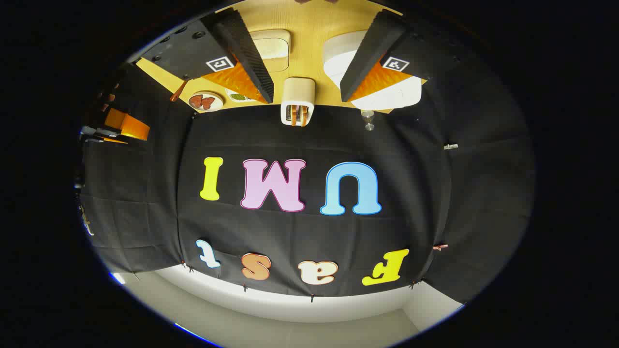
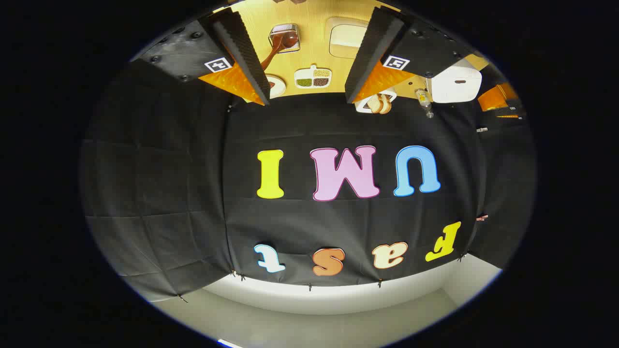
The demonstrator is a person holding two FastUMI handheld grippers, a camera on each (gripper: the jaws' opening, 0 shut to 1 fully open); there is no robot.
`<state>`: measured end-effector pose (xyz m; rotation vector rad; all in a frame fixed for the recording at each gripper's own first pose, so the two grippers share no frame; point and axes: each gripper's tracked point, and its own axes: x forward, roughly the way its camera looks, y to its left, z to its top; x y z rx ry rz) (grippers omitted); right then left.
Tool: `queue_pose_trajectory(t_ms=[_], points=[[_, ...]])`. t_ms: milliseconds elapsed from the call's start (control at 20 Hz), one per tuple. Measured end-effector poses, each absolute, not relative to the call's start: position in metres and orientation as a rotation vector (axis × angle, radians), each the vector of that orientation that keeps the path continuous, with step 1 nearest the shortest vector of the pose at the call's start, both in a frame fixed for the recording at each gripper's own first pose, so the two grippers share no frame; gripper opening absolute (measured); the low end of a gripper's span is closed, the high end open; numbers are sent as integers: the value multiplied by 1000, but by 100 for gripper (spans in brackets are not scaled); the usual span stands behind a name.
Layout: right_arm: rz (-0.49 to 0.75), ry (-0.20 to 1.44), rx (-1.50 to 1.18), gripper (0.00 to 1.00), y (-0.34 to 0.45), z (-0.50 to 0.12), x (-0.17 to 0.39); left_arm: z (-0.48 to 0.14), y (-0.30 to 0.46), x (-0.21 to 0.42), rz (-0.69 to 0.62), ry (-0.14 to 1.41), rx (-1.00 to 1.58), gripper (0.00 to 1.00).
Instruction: Close the left gripper, press the button to open the rice cooker; take a wooden spoon from the chopstick holder with the right hand, scoop a spoonful of rice and pour it into the rice cooker, then put the wooden spoon back into the chopstick holder.
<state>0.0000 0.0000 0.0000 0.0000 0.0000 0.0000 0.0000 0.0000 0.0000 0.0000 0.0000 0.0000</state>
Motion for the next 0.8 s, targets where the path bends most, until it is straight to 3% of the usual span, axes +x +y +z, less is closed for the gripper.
queue_pose_trajectory(t_ms=[800], points=[[5,26,6,94,-9,-8,7,-1,-4,8,5,2,10,96]])
